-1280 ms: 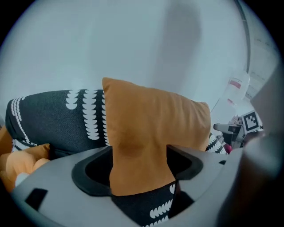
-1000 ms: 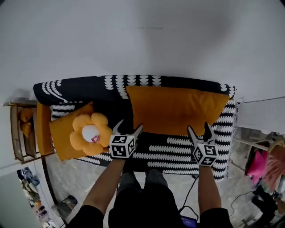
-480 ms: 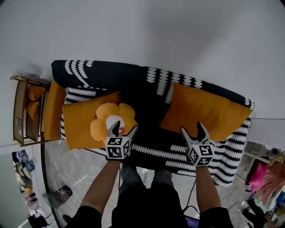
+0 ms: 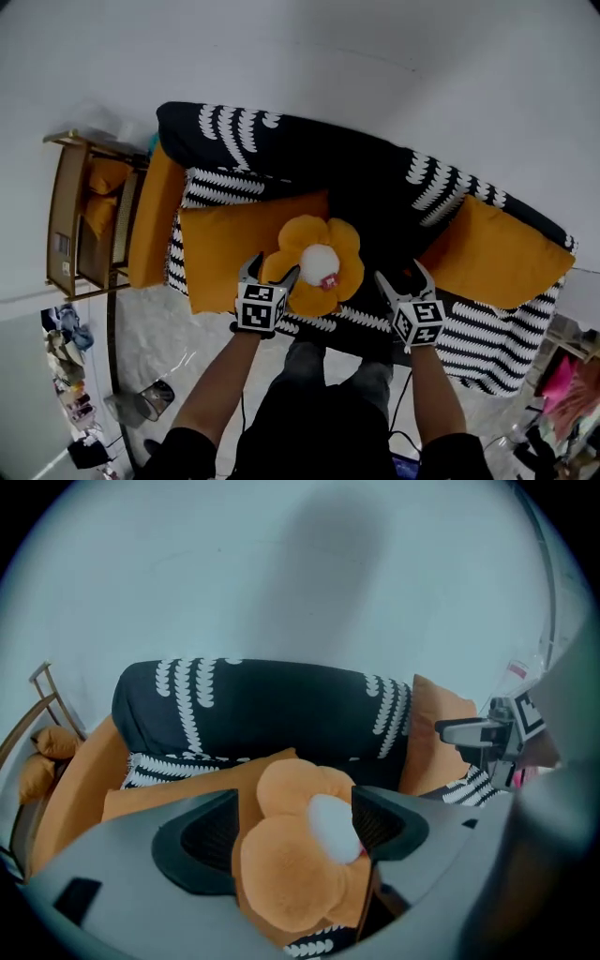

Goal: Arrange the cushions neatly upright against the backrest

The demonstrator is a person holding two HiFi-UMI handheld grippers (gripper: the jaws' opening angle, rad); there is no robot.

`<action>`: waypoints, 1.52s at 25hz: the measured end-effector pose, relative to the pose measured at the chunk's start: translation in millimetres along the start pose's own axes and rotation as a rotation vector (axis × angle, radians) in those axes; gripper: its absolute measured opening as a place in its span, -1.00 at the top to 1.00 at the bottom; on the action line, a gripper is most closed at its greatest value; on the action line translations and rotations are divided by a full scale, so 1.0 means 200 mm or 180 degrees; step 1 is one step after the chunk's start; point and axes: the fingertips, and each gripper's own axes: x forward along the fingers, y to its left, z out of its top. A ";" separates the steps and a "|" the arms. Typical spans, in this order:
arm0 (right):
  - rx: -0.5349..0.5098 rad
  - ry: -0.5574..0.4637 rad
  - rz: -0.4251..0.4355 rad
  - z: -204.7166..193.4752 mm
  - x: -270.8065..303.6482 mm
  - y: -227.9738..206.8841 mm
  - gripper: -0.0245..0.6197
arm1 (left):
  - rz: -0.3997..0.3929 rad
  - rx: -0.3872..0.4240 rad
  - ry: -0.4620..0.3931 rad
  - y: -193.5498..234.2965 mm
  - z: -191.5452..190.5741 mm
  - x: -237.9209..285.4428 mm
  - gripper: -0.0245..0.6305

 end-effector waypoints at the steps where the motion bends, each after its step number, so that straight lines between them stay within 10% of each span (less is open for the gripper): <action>1: -0.0014 0.0025 0.0017 0.01 0.05 0.06 -0.27 | -0.0027 -0.0004 0.0044 0.04 -0.03 0.00 -0.27; 16: -0.0014 0.0332 0.0126 -0.06 0.30 0.53 -0.24 | -0.0634 -0.0746 0.0772 0.11 -0.46 0.20 -0.30; 19: 0.0001 0.0342 0.0113 -0.06 0.29 0.51 -0.22 | -0.0675 -0.0719 0.0873 0.10 -0.47 0.21 0.03; 24: 0.0071 0.0299 0.0020 -0.07 0.23 0.40 -0.19 | -0.0761 0.0056 0.0660 -0.04 -0.25 0.23 0.34; 32: 0.0301 0.0204 -0.0136 -0.06 0.09 0.17 -0.16 | -0.1187 0.1836 0.0352 -0.45 0.18 0.26 0.39; 38: 0.0603 0.0014 -0.0347 -0.07 -0.02 -0.01 -0.15 | -0.1359 0.2656 0.0278 -0.67 0.36 0.36 0.39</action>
